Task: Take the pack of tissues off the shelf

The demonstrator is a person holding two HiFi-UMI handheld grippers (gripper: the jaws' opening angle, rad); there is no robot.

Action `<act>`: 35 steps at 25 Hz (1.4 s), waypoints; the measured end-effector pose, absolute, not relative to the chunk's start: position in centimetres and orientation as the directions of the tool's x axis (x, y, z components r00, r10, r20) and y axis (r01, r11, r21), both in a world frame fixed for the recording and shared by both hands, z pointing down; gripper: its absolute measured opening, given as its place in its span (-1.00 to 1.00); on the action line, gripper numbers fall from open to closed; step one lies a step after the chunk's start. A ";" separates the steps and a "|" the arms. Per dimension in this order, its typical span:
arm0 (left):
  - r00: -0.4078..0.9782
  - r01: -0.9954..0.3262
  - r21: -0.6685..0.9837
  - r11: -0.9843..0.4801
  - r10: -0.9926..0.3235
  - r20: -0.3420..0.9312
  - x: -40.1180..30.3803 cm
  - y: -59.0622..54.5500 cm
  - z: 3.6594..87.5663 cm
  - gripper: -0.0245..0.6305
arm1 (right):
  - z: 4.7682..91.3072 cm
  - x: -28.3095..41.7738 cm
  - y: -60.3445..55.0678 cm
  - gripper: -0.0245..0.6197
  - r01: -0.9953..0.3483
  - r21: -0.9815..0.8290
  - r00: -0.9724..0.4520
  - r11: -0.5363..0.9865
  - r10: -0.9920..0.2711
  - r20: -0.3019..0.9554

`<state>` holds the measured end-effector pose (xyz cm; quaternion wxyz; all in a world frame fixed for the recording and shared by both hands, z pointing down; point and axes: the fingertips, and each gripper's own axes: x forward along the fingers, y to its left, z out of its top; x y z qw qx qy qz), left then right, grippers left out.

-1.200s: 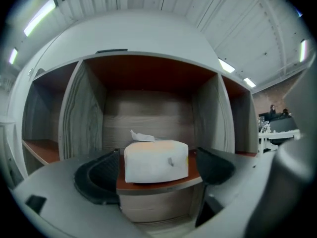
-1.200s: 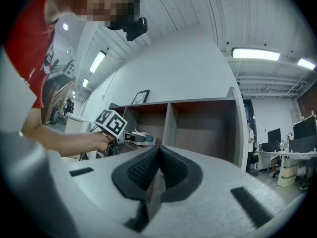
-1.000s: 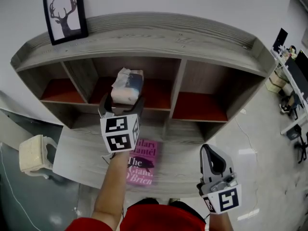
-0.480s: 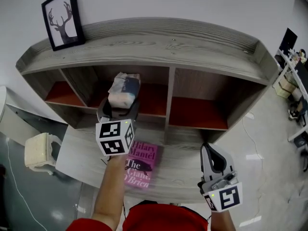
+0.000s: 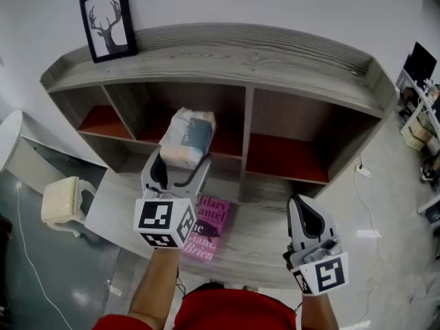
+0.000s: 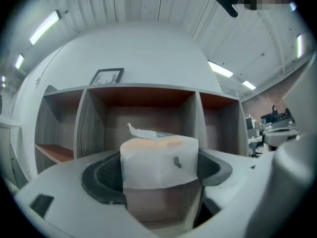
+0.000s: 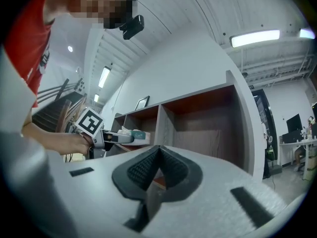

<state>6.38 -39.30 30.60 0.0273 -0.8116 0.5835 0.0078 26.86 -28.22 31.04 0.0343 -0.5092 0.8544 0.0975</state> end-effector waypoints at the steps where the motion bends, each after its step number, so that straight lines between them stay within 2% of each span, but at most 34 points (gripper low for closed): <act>1: 0.321 -0.947 -0.031 -0.320 -0.945 -0.055 6.5 -38.3 30.4 0.34 | 30.9 26.8 -28.0 -0.91 -0.875 0.129 -0.483 0.467 -0.860 -0.163; 7: 0.328 -0.945 -0.018 -0.328 -0.940 -0.093 7.2 -32.9 30.2 0.34 | 30.6 26.7 -26.8 -0.91 -0.866 0.104 -0.500 0.489 -0.844 -0.194; 14: 0.306 -0.952 -0.005 -0.306 -0.949 -0.074 7.7 -28.6 30.5 0.34 | 31.2 26.6 -25.8 -0.91 -0.853 0.089 -0.521 0.514 -0.831 -0.193; 35: 0.298 -0.954 -0.008 -0.298 -0.951 -0.079 7.6 -27.9 30.6 0.34 | 31.9 26.1 -25.8 -0.91 -0.846 0.090 -0.534 0.526 -0.827 -0.176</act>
